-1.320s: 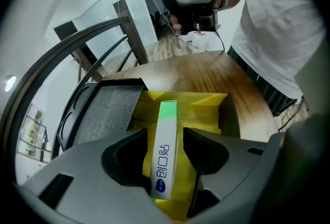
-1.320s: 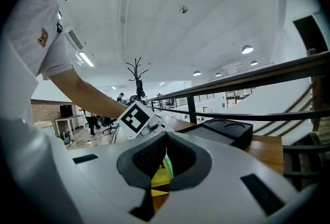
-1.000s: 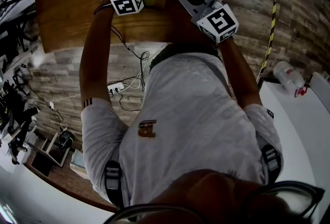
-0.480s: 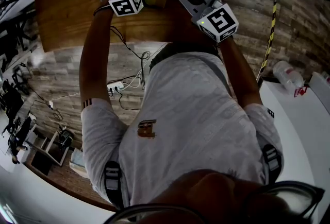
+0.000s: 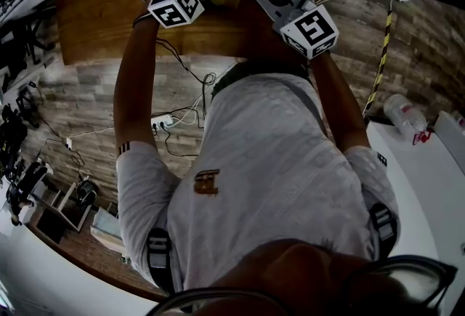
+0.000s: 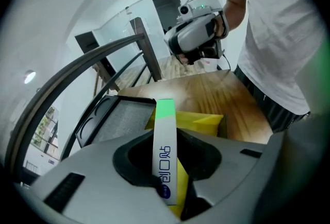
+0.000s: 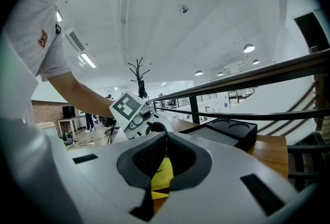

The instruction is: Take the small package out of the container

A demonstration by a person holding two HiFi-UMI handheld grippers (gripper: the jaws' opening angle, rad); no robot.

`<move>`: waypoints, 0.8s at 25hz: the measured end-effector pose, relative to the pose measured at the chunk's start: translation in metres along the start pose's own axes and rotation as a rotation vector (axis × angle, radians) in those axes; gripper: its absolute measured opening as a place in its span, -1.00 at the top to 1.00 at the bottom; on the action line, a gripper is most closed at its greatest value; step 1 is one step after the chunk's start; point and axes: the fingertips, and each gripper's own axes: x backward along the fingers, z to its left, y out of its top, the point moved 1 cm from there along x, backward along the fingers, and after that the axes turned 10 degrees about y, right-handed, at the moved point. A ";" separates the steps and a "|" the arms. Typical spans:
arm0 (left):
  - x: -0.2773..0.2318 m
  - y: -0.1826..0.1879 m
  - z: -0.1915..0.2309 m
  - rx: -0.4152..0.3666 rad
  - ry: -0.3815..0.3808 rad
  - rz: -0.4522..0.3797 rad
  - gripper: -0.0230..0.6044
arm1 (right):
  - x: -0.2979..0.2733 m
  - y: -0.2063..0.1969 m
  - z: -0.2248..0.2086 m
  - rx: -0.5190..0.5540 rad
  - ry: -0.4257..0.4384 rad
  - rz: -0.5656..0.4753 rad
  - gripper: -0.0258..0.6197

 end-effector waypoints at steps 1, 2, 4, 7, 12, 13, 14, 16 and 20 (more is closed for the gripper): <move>0.006 0.004 0.002 0.013 0.020 -0.014 0.58 | 0.000 0.002 0.002 0.004 0.003 -0.002 0.82; 0.013 0.008 0.004 0.027 0.041 -0.028 0.59 | 0.000 0.005 0.005 0.008 0.005 -0.004 0.82; 0.026 0.017 0.008 0.055 0.081 -0.055 0.59 | 0.001 0.011 0.009 0.016 0.012 -0.009 0.82; 0.045 0.028 0.010 0.086 0.135 -0.087 0.59 | 0.002 0.021 0.017 0.030 0.021 -0.022 0.82; 0.075 0.041 0.011 0.151 0.226 -0.142 0.59 | 0.004 0.034 0.031 0.058 0.034 -0.039 0.82; 0.080 0.045 0.012 0.171 0.246 -0.159 0.59 | 0.006 0.037 0.032 0.064 0.037 -0.042 0.82; 0.085 0.050 0.013 0.190 0.267 -0.178 0.59 | 0.008 0.040 0.034 0.067 0.039 -0.046 0.83; 0.096 0.059 0.015 0.231 0.311 -0.217 0.59 | 0.012 0.045 0.038 0.070 0.043 -0.057 0.82; 0.123 0.078 0.017 0.328 0.405 -0.319 0.59 | 0.019 0.059 0.051 0.085 0.055 -0.081 0.82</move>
